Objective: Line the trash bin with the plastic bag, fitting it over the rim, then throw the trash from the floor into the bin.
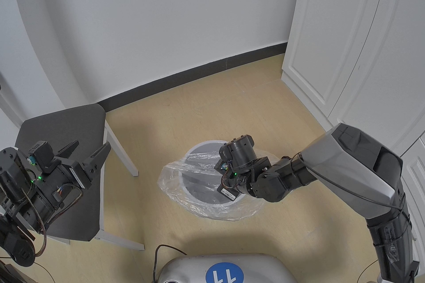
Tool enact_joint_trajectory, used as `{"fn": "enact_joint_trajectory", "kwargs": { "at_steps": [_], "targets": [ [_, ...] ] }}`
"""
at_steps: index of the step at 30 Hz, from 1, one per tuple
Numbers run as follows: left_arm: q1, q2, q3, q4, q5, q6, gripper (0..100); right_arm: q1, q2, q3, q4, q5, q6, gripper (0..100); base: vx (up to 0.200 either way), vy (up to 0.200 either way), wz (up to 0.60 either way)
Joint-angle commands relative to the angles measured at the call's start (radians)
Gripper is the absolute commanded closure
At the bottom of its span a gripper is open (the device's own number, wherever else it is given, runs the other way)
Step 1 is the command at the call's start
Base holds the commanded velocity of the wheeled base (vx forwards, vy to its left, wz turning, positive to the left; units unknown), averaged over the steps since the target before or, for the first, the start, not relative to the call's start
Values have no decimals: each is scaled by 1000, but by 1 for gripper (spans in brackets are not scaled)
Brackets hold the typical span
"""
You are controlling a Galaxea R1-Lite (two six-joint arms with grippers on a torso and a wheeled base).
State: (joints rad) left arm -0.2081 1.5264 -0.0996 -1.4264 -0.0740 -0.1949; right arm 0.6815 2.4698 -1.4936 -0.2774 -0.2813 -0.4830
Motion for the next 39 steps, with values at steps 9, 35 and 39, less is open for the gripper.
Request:
{"fn": "enact_joint_trajectory", "kwargs": {
  "at_steps": [9, 35, 39],
  "targets": [
    [3, 17, -14, 3, -3, 2, 0, -59, 121, -425, -2, -119, 52, 100, 0, 0, 0],
    [-4, 43, 0, -3, -3, 3, 0, -60, 302, -506, -549, -213, -124, 100, 0, 0, 0],
    [-5, 43, 1, -3, -3, 5, 0, -57, 330, -506, -660, -202, -235, 100, 0, 0, 0]
  ]
}}
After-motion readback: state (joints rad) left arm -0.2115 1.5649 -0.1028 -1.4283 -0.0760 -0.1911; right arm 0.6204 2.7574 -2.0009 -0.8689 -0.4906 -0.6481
